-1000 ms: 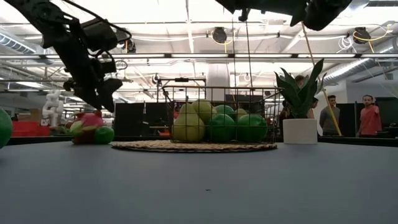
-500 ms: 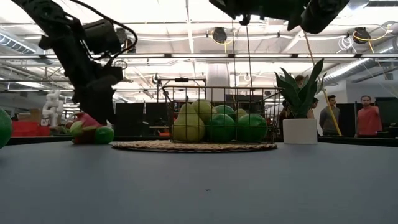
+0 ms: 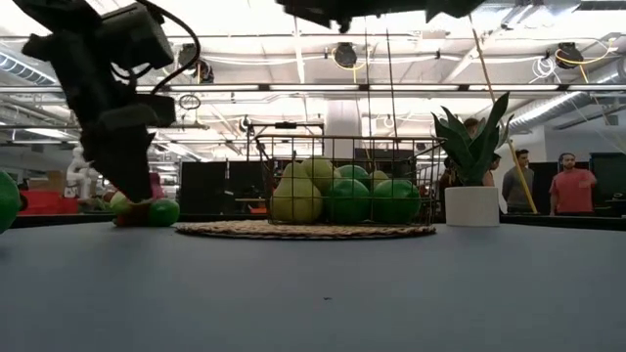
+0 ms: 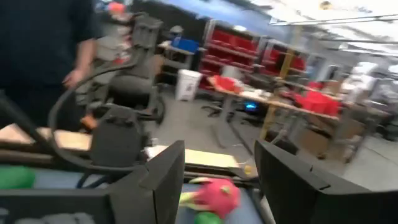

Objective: Build produce basket
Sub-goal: Put the green lime into the wire basket

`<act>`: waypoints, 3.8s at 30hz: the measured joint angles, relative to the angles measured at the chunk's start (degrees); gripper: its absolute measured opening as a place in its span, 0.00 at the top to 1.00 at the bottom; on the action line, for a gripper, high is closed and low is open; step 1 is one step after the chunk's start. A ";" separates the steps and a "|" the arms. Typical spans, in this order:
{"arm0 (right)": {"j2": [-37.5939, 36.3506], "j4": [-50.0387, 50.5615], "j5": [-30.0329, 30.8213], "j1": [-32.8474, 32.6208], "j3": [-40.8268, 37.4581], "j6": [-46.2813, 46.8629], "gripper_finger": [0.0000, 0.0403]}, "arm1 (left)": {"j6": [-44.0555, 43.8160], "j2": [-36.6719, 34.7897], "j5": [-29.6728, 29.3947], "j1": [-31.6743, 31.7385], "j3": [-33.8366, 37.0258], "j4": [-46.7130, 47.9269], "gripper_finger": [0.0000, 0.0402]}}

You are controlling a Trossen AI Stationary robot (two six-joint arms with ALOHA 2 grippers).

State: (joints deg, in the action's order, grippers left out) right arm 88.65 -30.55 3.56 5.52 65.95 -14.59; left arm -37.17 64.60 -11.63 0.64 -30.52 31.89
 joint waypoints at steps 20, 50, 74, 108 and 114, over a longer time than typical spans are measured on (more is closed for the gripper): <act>29.53 8.65 0.72 -10.47 28.85 0.02 0.38 | -22.77 -8.43 -9.42 -20.98 -0.22 23.68 0.30; 54.93 7.04 0.63 -15.37 41.14 6.50 0.18 | -14.84 -8.36 4.52 -29.82 -0.20 24.52 0.30; 45.64 18.91 -2.68 -13.85 26.38 15.00 0.11 | 13.13 -8.39 10.83 -34.39 -5.61 15.84 0.30; 39.35 5.69 -4.94 -15.06 12.83 21.50 0.11 | 12.46 15.39 16.57 -38.16 -6.08 5.89 0.16; 39.35 5.86 -2.09 -15.83 12.83 23.31 0.11 | 10.03 15.25 17.48 -35.88 -6.29 9.62 0.31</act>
State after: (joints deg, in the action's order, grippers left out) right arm 128.01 -24.69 1.46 -10.31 78.78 8.72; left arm -27.14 79.85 5.86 -35.24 -36.82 41.51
